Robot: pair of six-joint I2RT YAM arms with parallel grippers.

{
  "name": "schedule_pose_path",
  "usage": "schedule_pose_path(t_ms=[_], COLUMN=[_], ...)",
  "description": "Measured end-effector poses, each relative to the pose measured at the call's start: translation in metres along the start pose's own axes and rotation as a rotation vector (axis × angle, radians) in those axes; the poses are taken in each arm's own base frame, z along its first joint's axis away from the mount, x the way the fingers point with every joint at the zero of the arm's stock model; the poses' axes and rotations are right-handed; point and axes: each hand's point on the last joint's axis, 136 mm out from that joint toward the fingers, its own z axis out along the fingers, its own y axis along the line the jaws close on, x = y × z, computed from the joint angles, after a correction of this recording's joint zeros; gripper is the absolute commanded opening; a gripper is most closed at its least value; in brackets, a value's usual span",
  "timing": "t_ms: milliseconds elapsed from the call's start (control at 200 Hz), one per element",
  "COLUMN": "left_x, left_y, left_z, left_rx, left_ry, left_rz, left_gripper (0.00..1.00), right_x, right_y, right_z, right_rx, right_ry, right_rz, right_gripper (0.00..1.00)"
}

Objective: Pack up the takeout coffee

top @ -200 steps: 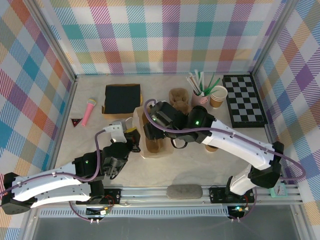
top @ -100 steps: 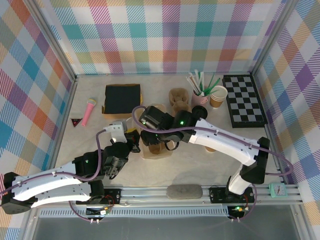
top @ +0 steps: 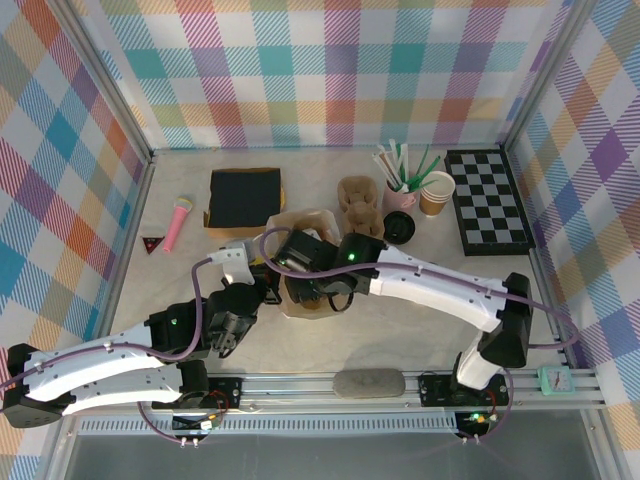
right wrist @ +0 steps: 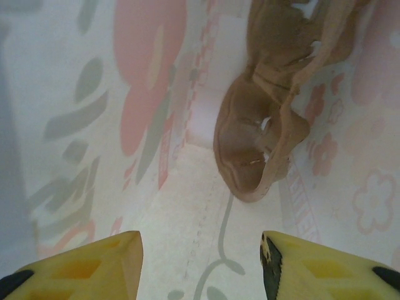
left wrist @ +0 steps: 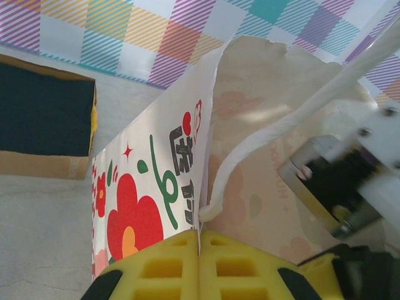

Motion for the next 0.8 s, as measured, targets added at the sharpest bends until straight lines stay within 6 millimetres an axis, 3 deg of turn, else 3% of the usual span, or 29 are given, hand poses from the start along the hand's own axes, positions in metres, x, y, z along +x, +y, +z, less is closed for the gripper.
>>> schedule_pose_path(t_ms=[250, 565, 800], left_x=[0.002, 0.001, 0.000], left_y=[-0.002, -0.004, -0.004], left_z=[0.000, 0.000, -0.001], left_rx=[0.012, 0.019, 0.025], left_ry=[0.011, 0.008, 0.011], left_rz=[-0.005, -0.013, -0.016], left_gripper=[0.07, 0.07, 0.07], right_x=[-0.010, -0.010, -0.023], right_y=[-0.022, -0.022, -0.037], right_z=[0.028, 0.058, 0.066], right_rx=[0.093, 0.135, 0.209], right_ry=[0.014, 0.025, -0.032], right_rz=[0.069, 0.095, 0.138], right_gripper=[0.52, 0.55, 0.55])
